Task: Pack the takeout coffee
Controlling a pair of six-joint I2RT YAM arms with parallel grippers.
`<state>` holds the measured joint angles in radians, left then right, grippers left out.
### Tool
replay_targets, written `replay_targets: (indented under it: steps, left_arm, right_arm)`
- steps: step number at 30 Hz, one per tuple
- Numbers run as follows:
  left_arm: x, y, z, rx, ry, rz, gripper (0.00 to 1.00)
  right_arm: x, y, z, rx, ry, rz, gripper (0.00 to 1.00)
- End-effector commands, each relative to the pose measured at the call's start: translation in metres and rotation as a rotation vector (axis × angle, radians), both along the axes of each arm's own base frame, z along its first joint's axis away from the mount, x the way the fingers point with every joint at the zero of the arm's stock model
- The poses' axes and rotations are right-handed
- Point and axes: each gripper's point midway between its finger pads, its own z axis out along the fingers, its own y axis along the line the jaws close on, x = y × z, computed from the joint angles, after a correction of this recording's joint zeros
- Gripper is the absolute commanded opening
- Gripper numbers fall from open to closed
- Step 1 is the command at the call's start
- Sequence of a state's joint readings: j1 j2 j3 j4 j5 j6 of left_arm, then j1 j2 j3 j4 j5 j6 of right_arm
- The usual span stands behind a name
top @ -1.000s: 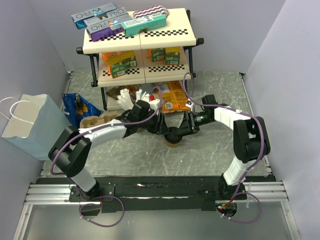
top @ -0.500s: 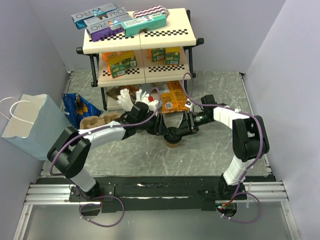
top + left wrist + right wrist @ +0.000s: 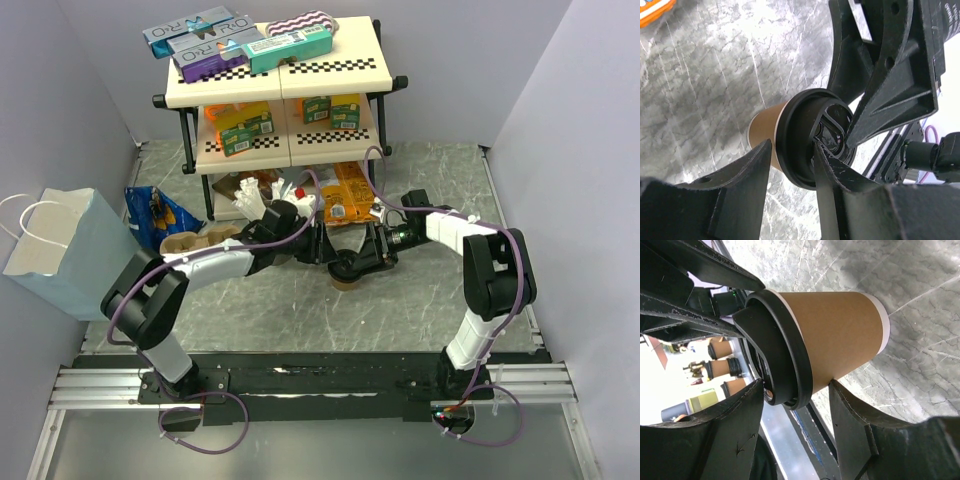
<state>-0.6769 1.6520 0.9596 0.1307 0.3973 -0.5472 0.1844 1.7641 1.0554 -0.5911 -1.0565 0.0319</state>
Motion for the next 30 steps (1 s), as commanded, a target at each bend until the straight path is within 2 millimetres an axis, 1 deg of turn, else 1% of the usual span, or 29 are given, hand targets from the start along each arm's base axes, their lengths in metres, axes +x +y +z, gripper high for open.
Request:
replay_targets:
  steps: [1, 4, 9, 13, 16, 19, 22, 28, 30]
  left_arm:
    - [-0.025, 0.034, -0.087, 0.232, 0.187, 0.049, 0.43]
    - [-0.03, 0.035, -0.097, 0.239, 0.231, 0.053, 0.42]
    - [-0.03, 0.032, -0.104, 0.212, 0.268, 0.056, 0.4]
    - [-0.033, 0.031, -0.107, 0.201, 0.284, 0.039, 0.38]
    - [-0.035, 0.03, -0.108, 0.197, 0.29, 0.033, 0.35]
    - [-0.035, 0.029, -0.11, 0.197, 0.293, 0.028, 0.34]
    - [-0.035, 0.029, -0.111, 0.197, 0.296, 0.028, 0.34]
    - [-0.035, 0.029, -0.111, 0.199, 0.296, 0.028, 0.33]
    - [-0.035, 0.03, -0.111, 0.199, 0.295, 0.028, 0.33]
  right_arm:
    - [0.004, 0.003, -0.011, -0.033, -0.016, 0.022, 0.6]
    - [0.005, 0.003, -0.012, -0.031, -0.01, 0.023, 0.6]
    - [0.005, 0.003, -0.014, -0.014, -0.009, 0.02, 0.59]
    - [0.008, 0.004, -0.007, 0.025, -0.008, 0.012, 0.61]
    - [0.016, 0.004, 0.001, 0.064, -0.025, -0.016, 0.65]
    - [0.024, 0.006, 0.01, 0.104, -0.037, -0.026, 0.68]
    - [0.03, 0.009, 0.015, 0.13, -0.043, -0.03, 0.68]
    - [0.035, 0.012, 0.01, 0.158, 0.003, -0.045, 0.68]
    - [0.037, 0.014, 0.016, 0.206, 0.013, -0.045, 0.68]
